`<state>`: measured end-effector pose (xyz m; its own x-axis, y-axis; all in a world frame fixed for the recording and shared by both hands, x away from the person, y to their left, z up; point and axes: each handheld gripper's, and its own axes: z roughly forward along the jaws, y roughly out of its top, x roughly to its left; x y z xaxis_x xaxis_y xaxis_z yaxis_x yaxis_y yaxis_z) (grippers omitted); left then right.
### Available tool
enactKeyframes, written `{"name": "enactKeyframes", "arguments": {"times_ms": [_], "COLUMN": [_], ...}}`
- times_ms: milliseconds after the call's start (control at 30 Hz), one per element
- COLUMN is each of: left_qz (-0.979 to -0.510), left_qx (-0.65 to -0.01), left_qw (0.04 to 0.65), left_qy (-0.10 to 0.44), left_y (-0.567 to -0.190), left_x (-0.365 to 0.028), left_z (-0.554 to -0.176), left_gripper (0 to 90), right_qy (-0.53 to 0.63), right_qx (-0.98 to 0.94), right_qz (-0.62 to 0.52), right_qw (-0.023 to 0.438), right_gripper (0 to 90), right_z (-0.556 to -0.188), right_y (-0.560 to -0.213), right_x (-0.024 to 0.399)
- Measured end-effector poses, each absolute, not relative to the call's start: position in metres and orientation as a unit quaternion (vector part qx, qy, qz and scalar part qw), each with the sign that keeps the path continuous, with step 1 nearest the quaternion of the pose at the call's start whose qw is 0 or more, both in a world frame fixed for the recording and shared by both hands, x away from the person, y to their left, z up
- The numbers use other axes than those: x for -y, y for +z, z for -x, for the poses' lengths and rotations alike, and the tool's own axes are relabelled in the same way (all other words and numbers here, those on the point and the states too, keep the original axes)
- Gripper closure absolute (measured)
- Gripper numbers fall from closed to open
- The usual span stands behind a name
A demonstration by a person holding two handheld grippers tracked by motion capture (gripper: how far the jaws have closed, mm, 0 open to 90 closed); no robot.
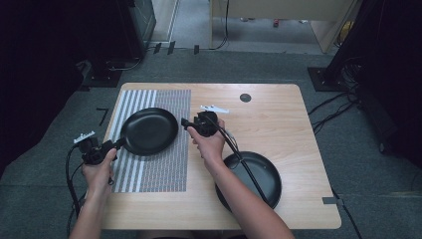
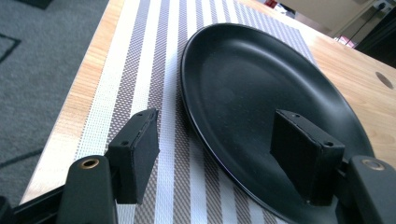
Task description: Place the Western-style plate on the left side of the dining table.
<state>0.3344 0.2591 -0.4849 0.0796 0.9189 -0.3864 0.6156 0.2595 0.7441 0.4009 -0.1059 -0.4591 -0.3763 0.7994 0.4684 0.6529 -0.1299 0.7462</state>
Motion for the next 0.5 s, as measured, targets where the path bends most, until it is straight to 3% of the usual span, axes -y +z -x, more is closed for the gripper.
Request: {"name": "enactKeyframes", "arguments": {"times_ms": [500], "left_qz": [-0.608], "left_qx": [-0.634], "left_qw": [0.432], "left_qy": [0.204], "left_y": [-0.483], "left_x": [-0.241], "left_z": [-0.282], "left_gripper": [26.1], "right_qy": [0.512], "right_qx": [-0.695], "right_qz": [-0.500], "right_qw": [0.073], "right_gripper": [31.0], "right_z": [-0.361], "right_y": [-0.438], "right_x": [0.134]}}
